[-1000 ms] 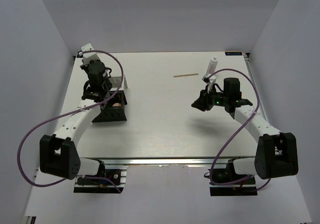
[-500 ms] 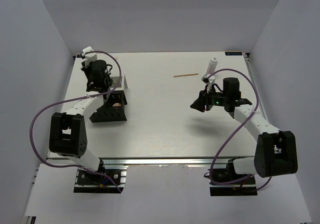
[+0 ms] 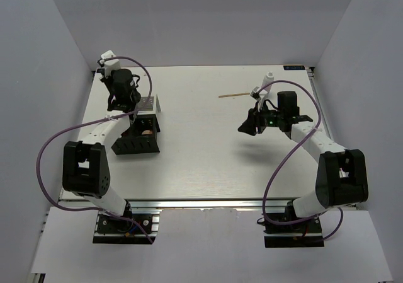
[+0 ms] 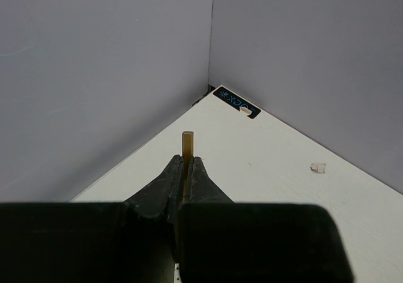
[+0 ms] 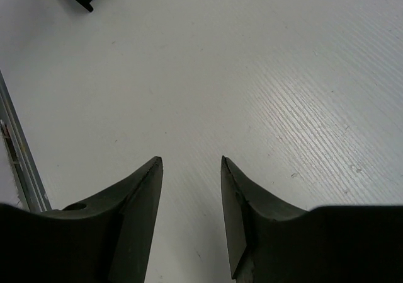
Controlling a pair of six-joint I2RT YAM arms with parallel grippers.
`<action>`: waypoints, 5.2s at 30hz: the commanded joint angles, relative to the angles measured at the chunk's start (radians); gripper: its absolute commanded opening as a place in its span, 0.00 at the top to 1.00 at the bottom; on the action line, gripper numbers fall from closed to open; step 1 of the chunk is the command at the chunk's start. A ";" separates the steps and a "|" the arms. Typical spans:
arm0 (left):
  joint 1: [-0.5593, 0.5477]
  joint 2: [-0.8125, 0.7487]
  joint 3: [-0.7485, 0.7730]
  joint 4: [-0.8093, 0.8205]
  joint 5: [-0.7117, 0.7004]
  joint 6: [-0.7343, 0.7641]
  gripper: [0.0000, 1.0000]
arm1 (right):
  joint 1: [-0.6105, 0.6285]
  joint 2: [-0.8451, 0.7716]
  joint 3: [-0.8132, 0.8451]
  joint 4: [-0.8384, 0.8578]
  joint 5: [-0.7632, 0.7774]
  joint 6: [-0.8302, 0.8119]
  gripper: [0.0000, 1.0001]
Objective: Organize the makeup
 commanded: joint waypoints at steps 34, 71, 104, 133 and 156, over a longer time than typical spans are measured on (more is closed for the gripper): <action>0.023 -0.388 -0.060 -0.390 0.920 -0.310 0.07 | 0.092 0.816 1.015 -0.160 0.427 -0.314 0.32; 0.022 -0.669 -0.330 -0.462 1.112 -0.602 0.02 | 0.047 0.869 0.895 -0.215 0.429 -0.501 0.96; 0.020 -0.677 -0.365 -0.378 1.166 -0.717 0.02 | 0.150 0.826 0.911 -0.149 0.632 0.030 0.55; 0.019 -0.726 -0.428 -0.376 1.166 -0.759 0.02 | 0.128 0.800 0.852 -0.085 0.633 -0.065 0.42; -0.125 -0.597 -0.372 -0.295 1.132 -0.855 0.02 | 0.104 0.853 0.817 -0.188 0.639 -0.210 1.00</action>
